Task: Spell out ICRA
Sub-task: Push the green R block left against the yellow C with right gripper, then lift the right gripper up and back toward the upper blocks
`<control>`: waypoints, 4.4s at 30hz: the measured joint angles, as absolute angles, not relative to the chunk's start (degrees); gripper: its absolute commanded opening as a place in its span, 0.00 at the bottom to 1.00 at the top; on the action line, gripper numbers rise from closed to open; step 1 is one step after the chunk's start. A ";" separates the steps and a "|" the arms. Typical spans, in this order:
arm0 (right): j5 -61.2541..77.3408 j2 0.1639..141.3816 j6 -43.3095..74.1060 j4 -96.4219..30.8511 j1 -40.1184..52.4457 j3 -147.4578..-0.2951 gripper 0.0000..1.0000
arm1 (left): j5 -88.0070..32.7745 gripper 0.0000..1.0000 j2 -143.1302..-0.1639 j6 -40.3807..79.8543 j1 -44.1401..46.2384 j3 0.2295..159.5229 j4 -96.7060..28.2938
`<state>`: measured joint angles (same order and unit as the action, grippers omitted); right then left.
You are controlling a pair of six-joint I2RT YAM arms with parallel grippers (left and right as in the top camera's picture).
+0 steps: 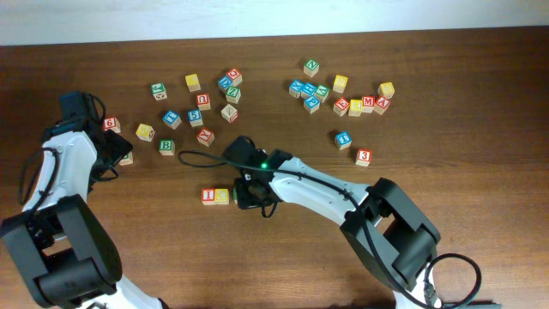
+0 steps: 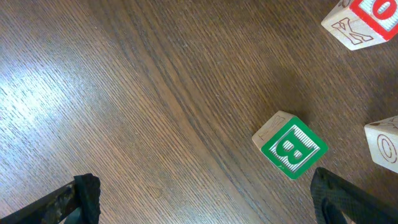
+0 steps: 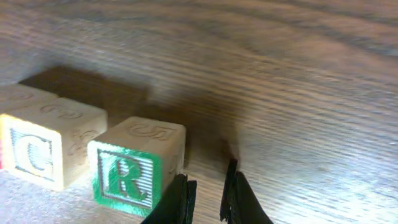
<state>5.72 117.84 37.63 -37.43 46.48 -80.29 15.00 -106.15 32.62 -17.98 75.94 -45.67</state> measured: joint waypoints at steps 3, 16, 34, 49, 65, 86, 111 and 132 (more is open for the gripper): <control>5.72 117.84 37.56 -37.04 46.61 -80.29 0.11 | 15.00 0.99 -106.15 32.62 -17.98 75.94 -45.67; 3.25 117.84 37.56 -36.47 46.61 -80.29 0.12 | 15.00 0.99 -106.15 32.64 -17.98 75.94 -45.67; 1.98 117.84 37.54 -33.43 46.61 -80.29 0.12 | 15.00 0.99 -106.15 32.62 -17.98 75.94 -45.67; 2.90 117.84 37.50 -34.79 46.61 -80.27 0.12 | 14.98 0.99 -106.15 32.62 -17.98 75.94 -45.67; 5.34 117.95 37.56 -32.67 46.61 -80.23 0.12 | 15.00 0.99 -106.15 32.62 -17.98 75.94 -45.67; 6.39 117.95 37.82 -32.69 46.61 -80.23 0.11 | 14.98 0.99 -106.15 32.62 -17.98 75.94 -45.67; -0.89 117.40 35.64 -43.38 40.58 -80.29 0.05 | 15.00 0.99 -106.15 32.62 -17.98 75.94 -45.65; -1.50 109.12 23.33 -60.80 34.15 -104.05 0.98 | 14.98 0.99 -106.15 32.62 -17.98 75.94 -45.67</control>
<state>-1.50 109.12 23.33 -60.80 34.15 -104.05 14.98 -106.15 32.62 -17.98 75.94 -45.67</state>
